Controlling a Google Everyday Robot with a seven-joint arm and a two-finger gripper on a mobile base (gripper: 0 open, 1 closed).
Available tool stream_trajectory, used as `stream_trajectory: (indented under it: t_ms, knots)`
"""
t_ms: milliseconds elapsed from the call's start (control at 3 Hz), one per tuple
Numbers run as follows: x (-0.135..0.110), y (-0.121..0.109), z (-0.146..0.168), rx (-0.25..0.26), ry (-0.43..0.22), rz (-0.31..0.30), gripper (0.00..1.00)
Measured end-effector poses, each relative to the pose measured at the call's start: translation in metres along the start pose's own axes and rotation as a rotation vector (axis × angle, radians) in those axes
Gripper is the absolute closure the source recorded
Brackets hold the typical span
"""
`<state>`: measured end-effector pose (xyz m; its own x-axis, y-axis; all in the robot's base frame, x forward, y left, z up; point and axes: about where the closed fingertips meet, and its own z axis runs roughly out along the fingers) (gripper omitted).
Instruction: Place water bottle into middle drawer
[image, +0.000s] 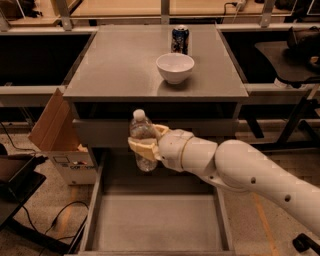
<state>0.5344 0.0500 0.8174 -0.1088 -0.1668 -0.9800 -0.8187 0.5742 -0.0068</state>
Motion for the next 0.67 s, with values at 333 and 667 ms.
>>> stream_trajectory:
  t_ms: [333,667]
  knots:
    - [0.062,0.003,0.002,-0.113,-0.002,-0.001,1.00]
    - [0.117,0.011,0.013,-0.210,0.014,0.031,1.00]
